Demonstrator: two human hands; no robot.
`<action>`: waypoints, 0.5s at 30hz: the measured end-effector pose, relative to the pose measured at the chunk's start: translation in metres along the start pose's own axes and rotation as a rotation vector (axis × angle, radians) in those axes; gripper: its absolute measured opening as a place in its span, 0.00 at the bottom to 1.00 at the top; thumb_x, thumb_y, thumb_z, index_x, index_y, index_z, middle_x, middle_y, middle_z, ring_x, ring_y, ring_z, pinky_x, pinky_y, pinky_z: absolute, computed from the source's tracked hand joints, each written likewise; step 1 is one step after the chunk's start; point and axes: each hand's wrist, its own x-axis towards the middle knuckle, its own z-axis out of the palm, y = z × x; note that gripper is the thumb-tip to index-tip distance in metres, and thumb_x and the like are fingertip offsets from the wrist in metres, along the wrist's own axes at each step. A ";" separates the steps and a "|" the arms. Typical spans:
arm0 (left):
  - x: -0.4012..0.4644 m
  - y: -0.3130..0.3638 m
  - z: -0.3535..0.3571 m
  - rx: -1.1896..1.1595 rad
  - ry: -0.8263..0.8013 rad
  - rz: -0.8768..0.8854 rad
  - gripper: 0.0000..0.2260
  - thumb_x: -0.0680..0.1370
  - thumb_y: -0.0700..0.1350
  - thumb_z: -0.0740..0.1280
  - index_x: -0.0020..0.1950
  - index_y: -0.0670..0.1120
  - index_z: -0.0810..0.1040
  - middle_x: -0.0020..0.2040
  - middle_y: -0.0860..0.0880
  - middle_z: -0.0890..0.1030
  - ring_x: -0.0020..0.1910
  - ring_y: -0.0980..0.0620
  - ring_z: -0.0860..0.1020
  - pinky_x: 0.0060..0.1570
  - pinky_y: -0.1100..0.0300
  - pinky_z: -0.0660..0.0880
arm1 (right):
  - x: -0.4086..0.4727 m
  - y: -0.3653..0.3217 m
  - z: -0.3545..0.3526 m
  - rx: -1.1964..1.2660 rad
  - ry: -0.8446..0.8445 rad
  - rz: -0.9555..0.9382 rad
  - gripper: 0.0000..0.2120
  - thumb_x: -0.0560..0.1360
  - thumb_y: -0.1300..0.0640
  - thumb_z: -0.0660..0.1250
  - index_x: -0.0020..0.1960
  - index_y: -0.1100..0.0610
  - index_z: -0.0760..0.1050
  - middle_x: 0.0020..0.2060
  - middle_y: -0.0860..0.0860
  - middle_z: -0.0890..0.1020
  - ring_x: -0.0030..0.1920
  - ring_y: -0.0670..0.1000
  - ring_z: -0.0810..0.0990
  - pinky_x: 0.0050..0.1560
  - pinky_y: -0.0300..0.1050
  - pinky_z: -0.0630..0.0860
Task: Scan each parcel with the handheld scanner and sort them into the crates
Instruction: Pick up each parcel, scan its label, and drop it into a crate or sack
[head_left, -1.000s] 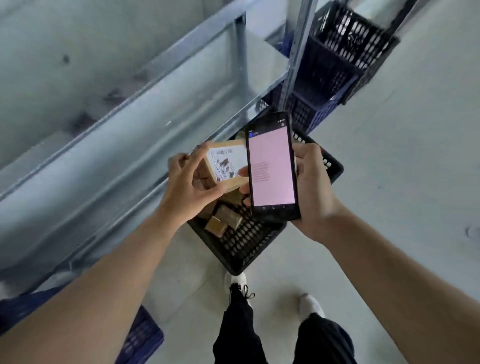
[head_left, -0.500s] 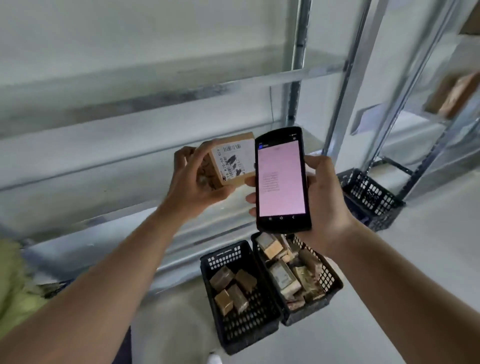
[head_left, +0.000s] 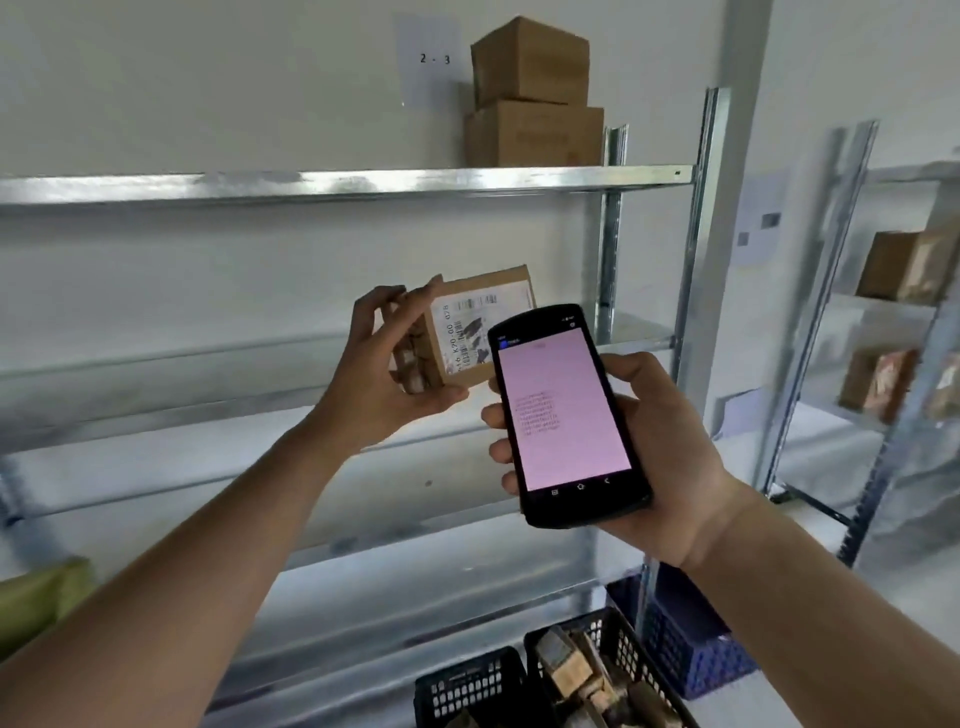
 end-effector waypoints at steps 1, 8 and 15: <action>0.005 0.002 -0.005 0.011 -0.005 0.012 0.48 0.67 0.57 0.81 0.83 0.56 0.62 0.76 0.44 0.60 0.78 0.48 0.65 0.66 0.53 0.79 | -0.001 0.000 0.005 0.012 -0.015 -0.001 0.31 0.82 0.40 0.55 0.72 0.61 0.79 0.60 0.66 0.83 0.50 0.65 0.85 0.48 0.57 0.84; 0.016 -0.001 -0.026 0.021 -0.056 0.067 0.50 0.68 0.57 0.81 0.84 0.59 0.58 0.78 0.47 0.58 0.78 0.43 0.64 0.65 0.70 0.73 | -0.003 0.013 0.031 0.022 -0.095 0.018 0.32 0.82 0.40 0.54 0.70 0.62 0.80 0.58 0.66 0.83 0.48 0.64 0.84 0.47 0.56 0.84; 0.014 -0.002 -0.042 0.066 -0.064 0.120 0.51 0.67 0.51 0.84 0.84 0.55 0.61 0.78 0.44 0.58 0.78 0.41 0.65 0.66 0.74 0.70 | -0.003 0.022 0.052 0.035 -0.133 0.002 0.32 0.82 0.41 0.54 0.70 0.62 0.80 0.56 0.66 0.83 0.47 0.64 0.84 0.47 0.56 0.84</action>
